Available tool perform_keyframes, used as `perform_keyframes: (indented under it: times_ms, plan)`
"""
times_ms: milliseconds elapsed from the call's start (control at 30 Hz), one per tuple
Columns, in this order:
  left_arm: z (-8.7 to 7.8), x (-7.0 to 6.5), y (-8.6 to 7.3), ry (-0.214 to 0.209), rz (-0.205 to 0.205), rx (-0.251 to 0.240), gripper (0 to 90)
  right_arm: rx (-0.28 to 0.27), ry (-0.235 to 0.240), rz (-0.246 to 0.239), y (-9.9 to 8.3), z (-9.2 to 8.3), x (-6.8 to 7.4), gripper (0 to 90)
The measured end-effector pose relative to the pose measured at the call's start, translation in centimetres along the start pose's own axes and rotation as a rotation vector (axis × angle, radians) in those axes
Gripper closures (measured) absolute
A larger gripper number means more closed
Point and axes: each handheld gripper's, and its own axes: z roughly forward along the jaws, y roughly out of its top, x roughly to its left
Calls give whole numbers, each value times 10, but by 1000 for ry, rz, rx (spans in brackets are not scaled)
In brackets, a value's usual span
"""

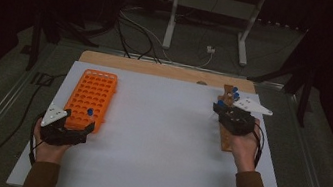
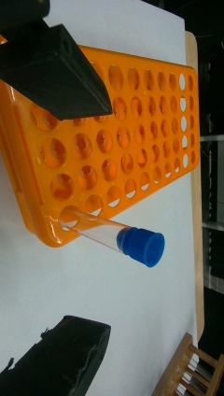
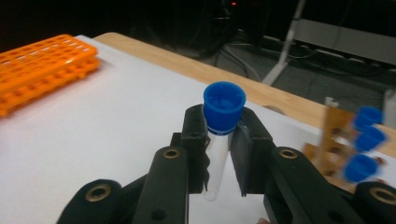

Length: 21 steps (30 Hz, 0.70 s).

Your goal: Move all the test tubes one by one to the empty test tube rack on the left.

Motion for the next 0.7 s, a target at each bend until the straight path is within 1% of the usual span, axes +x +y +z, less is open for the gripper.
perform_keyframes:
  times_ms: [133, 267, 400, 700]
  plan:
    - [0, 0, 0, -3, 1, -3, 7, 4, 34, -13, 0, 7, 13, 766]
    - [-1, -1, 1, -5, 1, -10, 7, 22, 67, -33, 0, 15, 26, 766]
    - [-2, -2, 2, -6, 7, -17, 7, 27, 106, -42, 0, 22, 38, 765]
    - [-3, -7, 5, -8, 20, -29, 7, 37, 159, -62, -1, 34, 61, 766]
